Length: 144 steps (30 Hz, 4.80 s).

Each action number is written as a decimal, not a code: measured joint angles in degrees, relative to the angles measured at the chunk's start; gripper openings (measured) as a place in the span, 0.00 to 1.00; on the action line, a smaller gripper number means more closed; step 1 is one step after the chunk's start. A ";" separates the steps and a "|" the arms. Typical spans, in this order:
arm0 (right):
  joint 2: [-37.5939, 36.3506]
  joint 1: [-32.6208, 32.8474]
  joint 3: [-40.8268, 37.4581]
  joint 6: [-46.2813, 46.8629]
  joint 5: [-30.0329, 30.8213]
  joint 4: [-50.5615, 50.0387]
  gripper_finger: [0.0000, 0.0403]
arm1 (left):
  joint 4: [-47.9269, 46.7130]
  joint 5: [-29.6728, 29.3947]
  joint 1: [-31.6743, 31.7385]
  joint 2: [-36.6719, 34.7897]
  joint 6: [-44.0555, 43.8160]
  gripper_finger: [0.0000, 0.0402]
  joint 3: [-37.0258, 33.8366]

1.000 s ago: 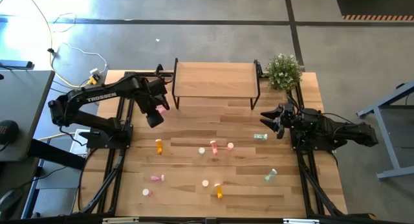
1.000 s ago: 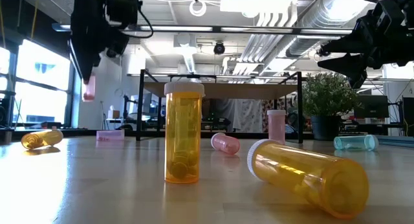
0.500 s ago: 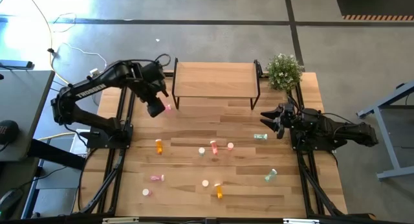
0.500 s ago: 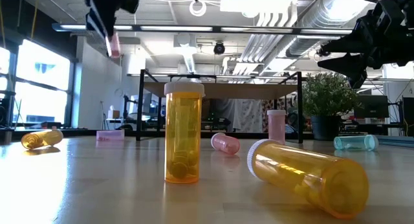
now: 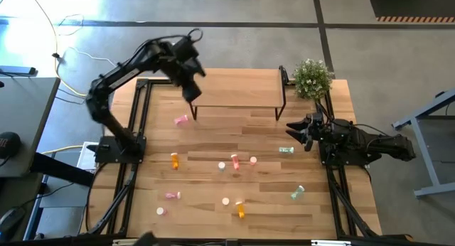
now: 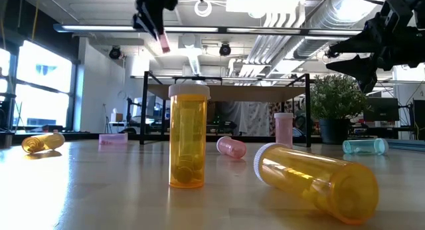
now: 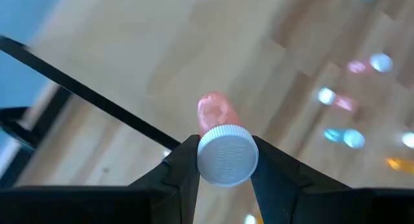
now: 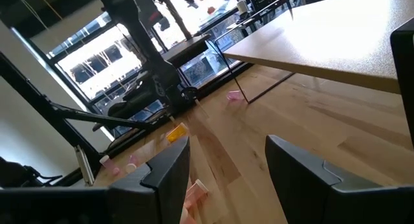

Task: Pick and place medicine bottles onto shelf by color
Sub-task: Put the top red pill bottle on the shelf, then put the middle blue pill bottle on the shelf

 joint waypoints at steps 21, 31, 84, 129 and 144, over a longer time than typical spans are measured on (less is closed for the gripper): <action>0.05 -0.01 0.00 1.63 1.36 -0.21 0.48 | -5.02 -1.67 9.72 21.03 -1.39 0.28 19.12; 0.05 -0.01 0.00 0.78 1.88 -0.22 0.48 | -4.96 -2.50 9.21 23.40 -4.21 0.28 19.14; 0.05 0.01 0.00 1.05 1.86 -0.28 0.48 | -2.81 -9.90 7.71 26.89 -3.99 0.40 19.10; 17.30 0.00 26.40 -9.04 -1.28 -9.79 0.48 | 11.14 -8.10 -6.62 -1.53 -6.75 0.47 10.08; 35.92 -0.01 42.40 -11.08 -11.06 -17.44 0.48 | 41.73 -8.67 -23.29 -16.82 -18.53 0.47 -23.24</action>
